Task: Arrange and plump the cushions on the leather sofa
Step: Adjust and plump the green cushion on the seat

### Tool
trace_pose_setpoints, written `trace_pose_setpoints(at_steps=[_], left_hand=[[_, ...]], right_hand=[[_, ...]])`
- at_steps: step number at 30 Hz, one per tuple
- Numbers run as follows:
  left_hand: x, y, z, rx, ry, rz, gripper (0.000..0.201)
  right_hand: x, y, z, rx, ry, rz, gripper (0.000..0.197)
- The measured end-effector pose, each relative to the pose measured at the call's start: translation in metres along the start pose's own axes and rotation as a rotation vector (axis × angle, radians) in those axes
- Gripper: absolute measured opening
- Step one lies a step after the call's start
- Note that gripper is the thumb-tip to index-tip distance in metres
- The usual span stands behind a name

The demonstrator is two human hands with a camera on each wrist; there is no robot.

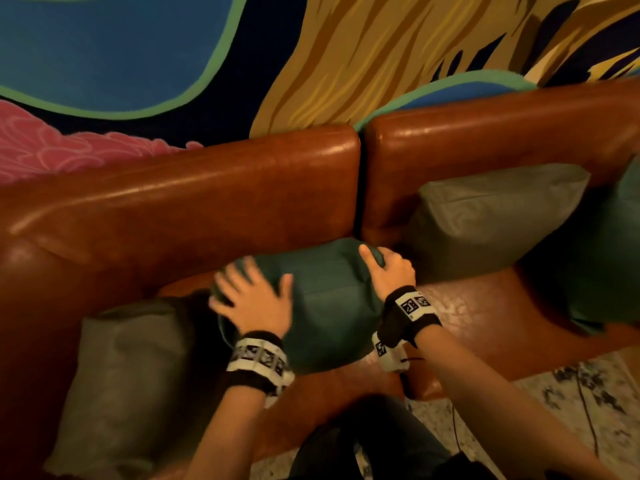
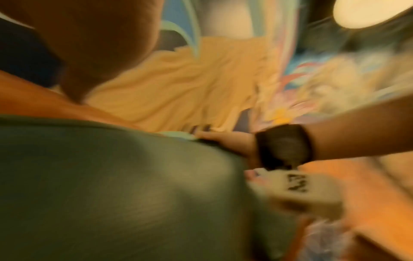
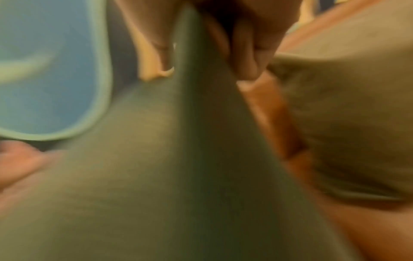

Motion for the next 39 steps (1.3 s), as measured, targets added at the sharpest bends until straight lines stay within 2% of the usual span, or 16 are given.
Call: trace_pose_setpoints(at_steps=[2,3,6,8,12,16,19,21,23,24,27,30,32,34,37,39], left_hand=[[-0.029,0.054,-0.023,-0.263,-0.160,0.052,0.086],[-0.045,0.069,-0.032,-0.324,-0.290,0.039,0.092],[-0.063,0.075,-0.039,-0.309,-0.456,0.041,0.097],[-0.055,0.072,-0.040,-0.286,-0.465,0.103,0.087],[-0.019,0.095,-0.053,-0.359,-0.350,0.174,0.036],[0.023,0.098,-0.063,-0.393,-0.278,-0.182,0.019],[0.075,0.078,-0.070,-0.378,-0.089,-0.487,0.015],[0.105,0.058,-0.078,-0.365,0.074,-0.634,0.013],[0.117,0.043,-0.084,-0.339,0.157,-0.663,0.009],[0.116,0.036,-0.084,-0.318,0.183,-0.631,0.009],[0.105,0.007,-0.064,-0.189,0.208,-0.452,0.027],[0.087,-0.036,-0.028,0.004,0.177,-0.364,0.038],[0.071,-0.055,-0.007,0.049,0.151,-0.363,0.040],[0.051,-0.066,0.011,0.091,0.093,-0.350,0.047],[0.008,-0.063,0.022,0.105,-0.066,-0.182,0.053],[-0.018,-0.056,0.020,0.051,-0.165,-0.049,0.050]], right_hand=[[-0.018,-0.028,-0.013,0.150,-0.032,0.041,0.053],[-0.030,-0.039,-0.022,0.220,-0.086,0.166,0.055],[-0.065,-0.043,-0.048,0.250,-0.294,0.550,0.063],[-0.083,-0.033,-0.058,0.210,-0.337,0.580,0.063],[-0.104,-0.024,-0.066,0.078,-0.441,0.451,0.044],[-0.101,0.030,-0.030,-0.008,-0.415,0.220,0.056],[-0.092,0.116,-0.018,-0.337,-0.454,0.159,0.079],[-0.087,0.166,-0.027,-0.543,-0.432,0.258,0.101],[-0.096,0.210,-0.024,-0.620,-0.392,0.408,0.131],[-0.095,0.215,-0.026,-0.620,-0.362,0.484,0.136],[-0.053,0.179,-0.034,-0.528,-0.163,0.682,0.106],[-0.002,0.133,-0.017,-0.261,-0.054,0.850,0.081],[0.021,0.106,-0.007,-0.134,-0.039,0.858,0.042],[0.033,0.093,0.002,-0.104,0.018,0.697,0.022],[0.015,0.078,0.008,-0.128,0.028,0.152,0.048],[-0.018,0.063,0.009,-0.047,-0.086,-0.177,0.042]])
Point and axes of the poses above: each hand's wrist, its own z-axis towards the middle knuckle, its own x-axis out of the back of the hand, y = z × x, the point moved 9 cm from there along z, towards the middle knuckle, and after that the axes turned 11 degrees about -y, right-handed, at the moved point
